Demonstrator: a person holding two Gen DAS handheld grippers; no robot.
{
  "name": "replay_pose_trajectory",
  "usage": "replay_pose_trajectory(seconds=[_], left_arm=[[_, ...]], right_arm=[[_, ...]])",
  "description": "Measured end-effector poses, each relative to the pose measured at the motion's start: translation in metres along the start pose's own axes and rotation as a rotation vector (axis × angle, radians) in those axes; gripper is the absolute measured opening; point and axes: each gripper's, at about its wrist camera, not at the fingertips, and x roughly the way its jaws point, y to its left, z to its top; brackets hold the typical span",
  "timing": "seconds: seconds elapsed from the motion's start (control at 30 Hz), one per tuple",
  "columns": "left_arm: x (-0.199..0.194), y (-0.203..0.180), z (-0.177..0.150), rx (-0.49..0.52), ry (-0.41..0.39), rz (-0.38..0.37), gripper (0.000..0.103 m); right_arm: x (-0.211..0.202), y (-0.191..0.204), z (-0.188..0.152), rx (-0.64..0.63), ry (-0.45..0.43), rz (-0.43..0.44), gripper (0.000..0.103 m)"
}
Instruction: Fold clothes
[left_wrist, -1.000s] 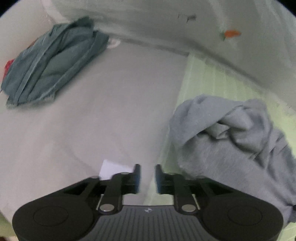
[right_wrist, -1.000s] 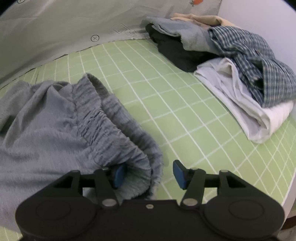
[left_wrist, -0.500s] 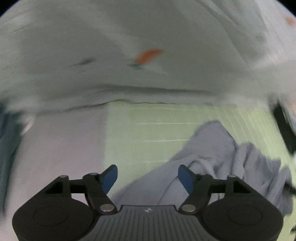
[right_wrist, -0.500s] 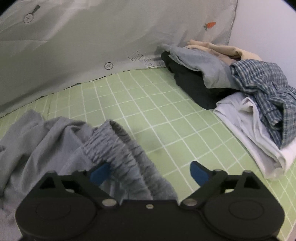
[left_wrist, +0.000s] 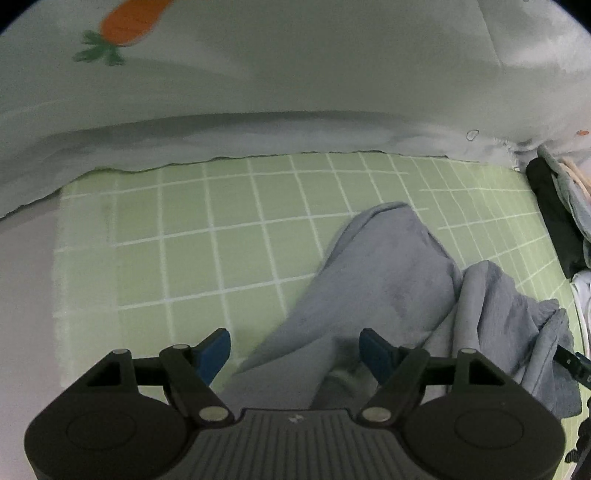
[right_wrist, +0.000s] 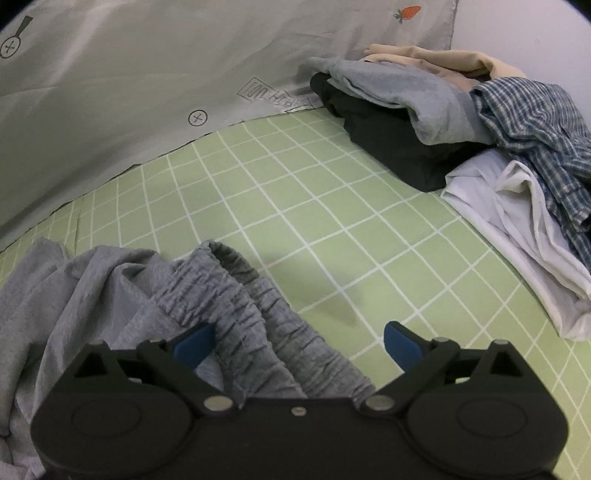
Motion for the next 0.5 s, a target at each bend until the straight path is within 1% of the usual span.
replay_pose_trajectory(seconds=[0.03, 0.07, 0.1, 0.17, 0.23, 0.3, 0.4, 0.5], left_arm=[[0.003, -0.003, 0.000, 0.002, 0.003, 0.007, 0.065], [0.005, -0.006, 0.000, 0.004, 0.006, 0.014, 0.055], [0.007, -0.010, 0.000, 0.018, 0.010, 0.015, 0.035], [0.008, -0.016, -0.001, 0.057, 0.026, -0.014, 0.003], [0.008, -0.019, -0.006, 0.065, 0.023, -0.010, 0.002], [0.003, -0.019, -0.011, 0.059, 0.008, 0.010, 0.002], [-0.014, -0.008, -0.020, -0.017, -0.022, 0.038, 0.002], [-0.043, 0.003, -0.036, -0.071, -0.077, 0.109, 0.002]], right_arm=[[0.001, 0.001, 0.000, -0.004, 0.000, 0.001, 0.100], [0.001, 0.001, 0.001, -0.003, 0.001, 0.001, 0.100], [0.002, 0.001, 0.001, 0.003, 0.002, 0.002, 0.100], [0.003, 0.000, 0.001, 0.016, 0.005, 0.009, 0.100], [0.003, -0.001, 0.000, 0.021, 0.004, 0.013, 0.100], [0.002, -0.001, -0.001, 0.017, 0.002, 0.011, 0.100], [0.001, 0.000, -0.003, 0.004, 0.001, -0.001, 0.100], [0.001, -0.002, -0.009, 0.003, 0.013, -0.006, 0.100]])
